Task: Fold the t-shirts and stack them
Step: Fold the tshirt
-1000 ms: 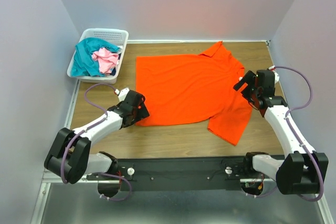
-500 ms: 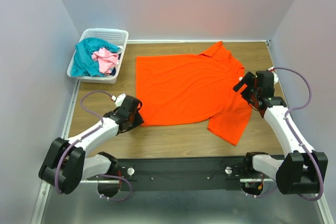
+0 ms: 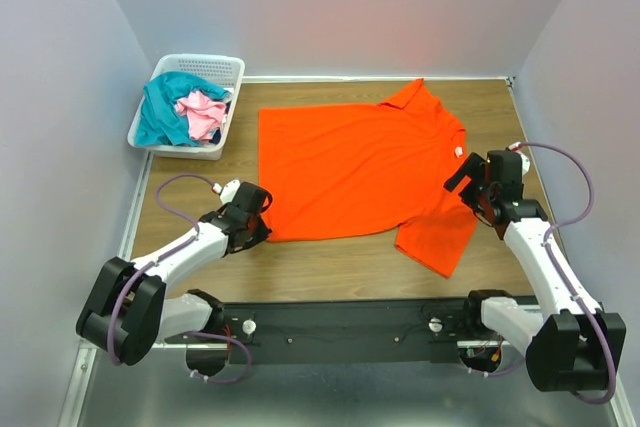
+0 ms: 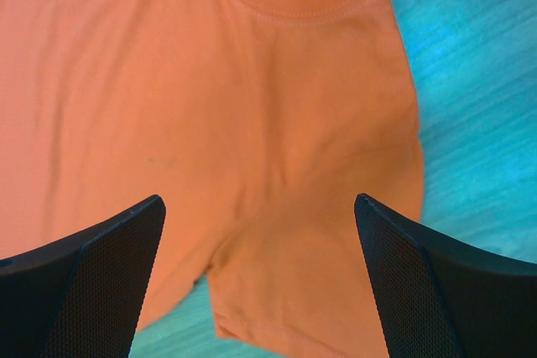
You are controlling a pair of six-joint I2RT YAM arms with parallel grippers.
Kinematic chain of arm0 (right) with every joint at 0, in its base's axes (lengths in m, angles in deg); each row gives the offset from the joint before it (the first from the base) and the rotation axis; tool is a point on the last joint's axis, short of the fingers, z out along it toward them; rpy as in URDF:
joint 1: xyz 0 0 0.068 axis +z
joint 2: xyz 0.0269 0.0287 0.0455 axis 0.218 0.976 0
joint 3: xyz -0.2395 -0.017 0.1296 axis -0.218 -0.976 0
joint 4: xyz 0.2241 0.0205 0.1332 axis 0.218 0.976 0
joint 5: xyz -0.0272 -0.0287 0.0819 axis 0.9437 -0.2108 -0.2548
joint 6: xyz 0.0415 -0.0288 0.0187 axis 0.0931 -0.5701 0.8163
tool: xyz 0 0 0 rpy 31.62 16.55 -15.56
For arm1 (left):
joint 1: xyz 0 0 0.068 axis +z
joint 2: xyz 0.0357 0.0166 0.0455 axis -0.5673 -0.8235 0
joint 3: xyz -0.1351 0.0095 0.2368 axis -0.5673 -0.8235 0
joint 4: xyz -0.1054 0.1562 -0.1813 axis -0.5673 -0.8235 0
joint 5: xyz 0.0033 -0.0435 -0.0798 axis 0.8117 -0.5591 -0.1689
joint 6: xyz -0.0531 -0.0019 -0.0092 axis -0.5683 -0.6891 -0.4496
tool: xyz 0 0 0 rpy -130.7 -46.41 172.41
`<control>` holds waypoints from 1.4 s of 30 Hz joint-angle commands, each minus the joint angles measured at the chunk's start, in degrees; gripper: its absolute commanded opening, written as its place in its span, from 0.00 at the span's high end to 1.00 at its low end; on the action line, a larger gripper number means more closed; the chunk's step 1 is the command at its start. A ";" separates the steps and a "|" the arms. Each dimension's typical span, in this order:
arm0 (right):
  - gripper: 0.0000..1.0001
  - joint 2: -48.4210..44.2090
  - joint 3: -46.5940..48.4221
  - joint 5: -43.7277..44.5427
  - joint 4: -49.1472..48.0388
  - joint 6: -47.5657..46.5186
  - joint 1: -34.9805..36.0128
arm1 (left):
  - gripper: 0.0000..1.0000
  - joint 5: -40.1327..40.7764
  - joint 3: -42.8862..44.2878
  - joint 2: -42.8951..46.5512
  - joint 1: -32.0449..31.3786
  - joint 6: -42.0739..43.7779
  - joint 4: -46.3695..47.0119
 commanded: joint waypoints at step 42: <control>0.36 9.94 -9.90 5.28 16.36 19.34 35.08 | 1.00 5.67 2.63 -2.77 5.87 3.18 -0.96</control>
